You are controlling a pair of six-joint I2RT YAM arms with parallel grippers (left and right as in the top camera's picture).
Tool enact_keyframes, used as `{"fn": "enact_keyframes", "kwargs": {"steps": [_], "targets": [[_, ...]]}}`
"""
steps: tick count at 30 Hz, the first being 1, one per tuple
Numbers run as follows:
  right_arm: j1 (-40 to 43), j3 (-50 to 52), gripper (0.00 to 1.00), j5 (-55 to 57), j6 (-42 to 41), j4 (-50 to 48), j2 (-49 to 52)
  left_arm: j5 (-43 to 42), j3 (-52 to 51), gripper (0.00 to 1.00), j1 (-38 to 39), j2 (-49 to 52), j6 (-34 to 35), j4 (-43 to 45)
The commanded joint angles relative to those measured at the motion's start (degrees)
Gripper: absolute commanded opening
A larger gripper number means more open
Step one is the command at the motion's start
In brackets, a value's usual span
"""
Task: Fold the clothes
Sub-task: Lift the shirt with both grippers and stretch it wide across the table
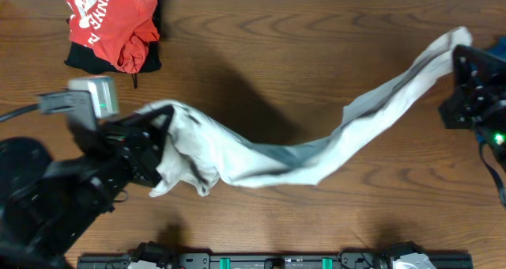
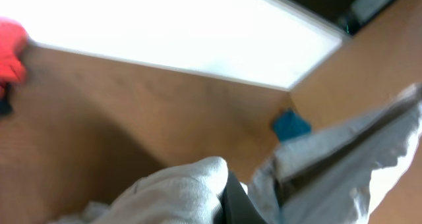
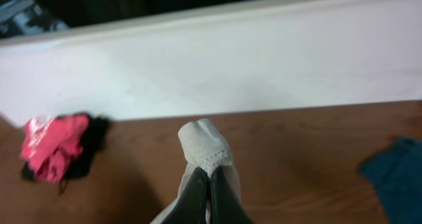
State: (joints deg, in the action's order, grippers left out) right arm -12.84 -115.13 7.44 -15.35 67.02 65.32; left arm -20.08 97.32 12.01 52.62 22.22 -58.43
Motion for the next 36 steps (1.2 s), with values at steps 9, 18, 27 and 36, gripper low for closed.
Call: {"fn": "enact_keyframes", "kwargs": {"steps": [9, 18, 27, 36], "targets": [[-0.52, -1.42, 0.01, 20.22, -4.96, 0.35, 1.49, 14.64, 2.23, 0.06, -0.04, 5.66, -3.13, 4.02], [1.86, -1.42, 0.01, 32.24, -7.76, 0.28, 5.11, 19.93, 2.25, 0.06, -0.09, 13.90, -5.20, 8.52], [8.15, -1.42, 0.01, 32.81, -8.46, -0.11, 9.14, 24.68, 2.56, 0.06, -0.09, 15.04, -7.21, 13.68], [9.09, -1.44, 0.01, 32.57, -9.03, -0.63, 10.64, 24.61, 3.23, 0.06, -0.02, 14.14, -7.19, 15.30]]}}
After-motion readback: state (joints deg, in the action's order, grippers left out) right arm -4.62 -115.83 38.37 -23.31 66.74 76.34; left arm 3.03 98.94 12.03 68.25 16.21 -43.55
